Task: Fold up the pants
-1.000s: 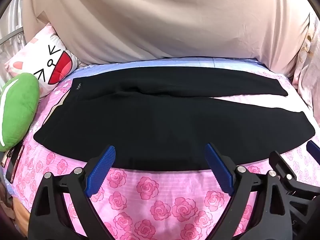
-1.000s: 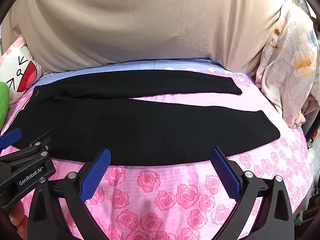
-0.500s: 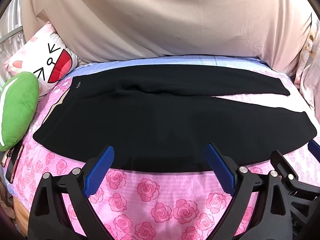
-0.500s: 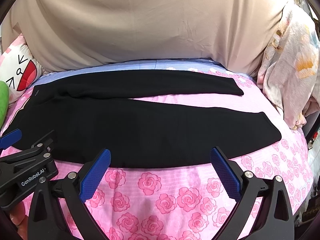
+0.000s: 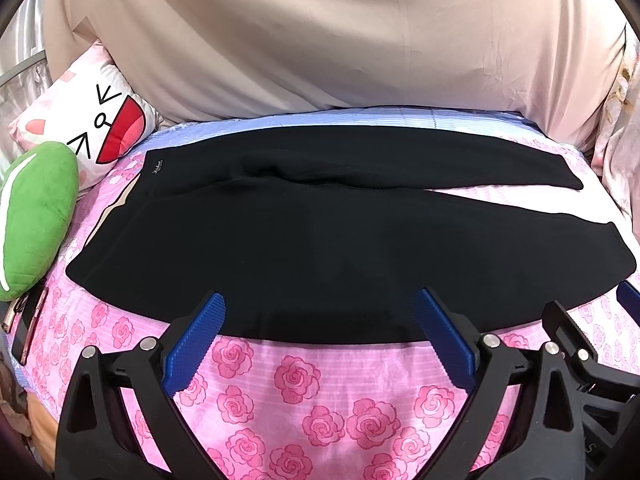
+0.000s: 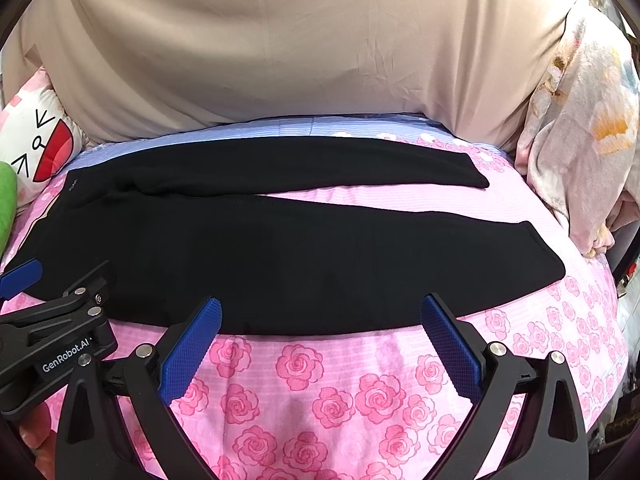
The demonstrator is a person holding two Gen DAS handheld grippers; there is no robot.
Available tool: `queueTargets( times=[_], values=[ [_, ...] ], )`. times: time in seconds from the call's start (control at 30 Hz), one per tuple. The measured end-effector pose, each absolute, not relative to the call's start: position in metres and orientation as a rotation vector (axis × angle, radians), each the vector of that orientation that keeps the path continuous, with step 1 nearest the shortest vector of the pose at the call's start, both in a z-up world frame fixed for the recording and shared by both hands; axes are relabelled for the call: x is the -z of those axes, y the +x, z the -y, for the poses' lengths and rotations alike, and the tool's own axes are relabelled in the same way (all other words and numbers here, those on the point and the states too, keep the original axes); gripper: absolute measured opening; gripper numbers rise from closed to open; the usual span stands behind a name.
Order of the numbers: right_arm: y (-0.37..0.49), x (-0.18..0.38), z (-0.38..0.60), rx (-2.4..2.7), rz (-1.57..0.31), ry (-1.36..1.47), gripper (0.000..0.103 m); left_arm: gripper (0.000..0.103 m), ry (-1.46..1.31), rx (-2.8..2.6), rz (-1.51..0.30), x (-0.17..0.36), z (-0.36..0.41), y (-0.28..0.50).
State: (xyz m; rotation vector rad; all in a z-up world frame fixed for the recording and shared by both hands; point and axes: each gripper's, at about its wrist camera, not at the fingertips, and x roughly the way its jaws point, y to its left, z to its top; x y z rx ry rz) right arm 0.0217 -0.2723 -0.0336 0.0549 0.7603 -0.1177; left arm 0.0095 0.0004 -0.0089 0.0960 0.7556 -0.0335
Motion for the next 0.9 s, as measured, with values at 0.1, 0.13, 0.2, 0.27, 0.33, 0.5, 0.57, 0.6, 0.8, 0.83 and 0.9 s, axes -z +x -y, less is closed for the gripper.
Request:
queueTargets(
  times=[0.1, 0.13, 0.2, 0.27, 0.33, 0.5, 0.57, 0.6, 0.8, 0.83, 0.9],
  values=[
    [0.0221, 0.0338, 0.2723, 0.118, -0.761, 0.056, 0.098, 0.094, 0.096, 0.034, -0.757, 0.0091, -0.0021, 0.0109],
    [0.0221, 0.034, 0.2722, 0.118, -0.761, 0.055, 0.098, 0.094, 0.096, 0.034, -0.758, 0.0092, -0.0024, 0.0108],
    [0.0223, 0.0336, 0.2721, 0.118, -0.761, 0.055, 0.098, 0.094, 0.096, 0.034, -0.757, 0.0094, -0.0024, 0.0103],
    [0.022, 0.034, 0.2722, 0.119, -0.76, 0.055, 0.098, 0.094, 0.097, 0.034, -0.758, 0.0089, -0.0017, 0.0112],
    [0.0222, 0.0346, 0.2728, 0.118, -0.761, 0.057, 0.098, 0.094, 0.099, 0.034, -0.758, 0.009, -0.0016, 0.0113],
    [0.0218, 0.035, 0.272, 0.119, -0.76, 0.054, 0.098, 0.094, 0.098, 0.031, -0.758, 0.0097, -0.0025, 0.011],
    [0.0219, 0.0346, 0.2721, 0.119, -0.761, 0.055, 0.098, 0.095, 0.098, 0.033, -0.759, 0.0093, -0.002, 0.0119],
    [0.0219, 0.0348, 0.2721, 0.119, -0.76, 0.055, 0.098, 0.095, 0.099, 0.034, -0.759, 0.0093, -0.0019, 0.0119],
    [0.0223, 0.0346, 0.2722, 0.119, -0.761, 0.056, 0.098, 0.095, 0.098, 0.031, -0.761, 0.0108, -0.0044, 0.0109],
    [0.0223, 0.0342, 0.2721, 0.119, -0.761, 0.056, 0.098, 0.095, 0.098, 0.03, -0.761, 0.0104, -0.0032, 0.0114],
    [0.0223, 0.0343, 0.2722, 0.12, -0.761, 0.056, 0.098, 0.095, 0.099, 0.029, -0.763, 0.011, -0.0044, 0.0117]
  ],
)
